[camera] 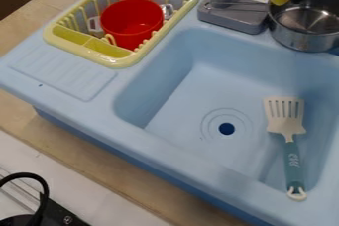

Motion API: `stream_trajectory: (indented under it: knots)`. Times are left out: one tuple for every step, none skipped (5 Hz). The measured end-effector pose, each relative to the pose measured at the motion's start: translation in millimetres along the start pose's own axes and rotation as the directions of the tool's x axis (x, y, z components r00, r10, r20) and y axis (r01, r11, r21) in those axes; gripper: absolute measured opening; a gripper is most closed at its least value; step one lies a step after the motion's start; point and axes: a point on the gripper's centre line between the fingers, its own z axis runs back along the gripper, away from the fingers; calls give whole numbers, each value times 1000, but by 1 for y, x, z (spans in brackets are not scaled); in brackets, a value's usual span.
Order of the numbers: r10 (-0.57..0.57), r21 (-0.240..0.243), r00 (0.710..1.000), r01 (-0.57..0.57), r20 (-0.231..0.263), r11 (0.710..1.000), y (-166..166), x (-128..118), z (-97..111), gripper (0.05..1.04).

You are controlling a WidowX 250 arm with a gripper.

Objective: Pick up the yellow knife and put in the silver pot

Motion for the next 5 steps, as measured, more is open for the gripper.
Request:
stream_trajectory:
  knots:
    - [-6, -13, 1000, 7, 28, 1000, -1, 4, -8, 306]
    - [-15, -19, 998, 16, 57, 1000, -3, 8, -14, 306]
    - [-32, -34, 996, 35, 86, 999, -4, 11, -23, 306]
    - [-32, -42, 996, 36, 80, 998, -5, 10, -31, 367]
    - [-41, -34, 996, 44, 80, 998, -5, 8, -34, 651]
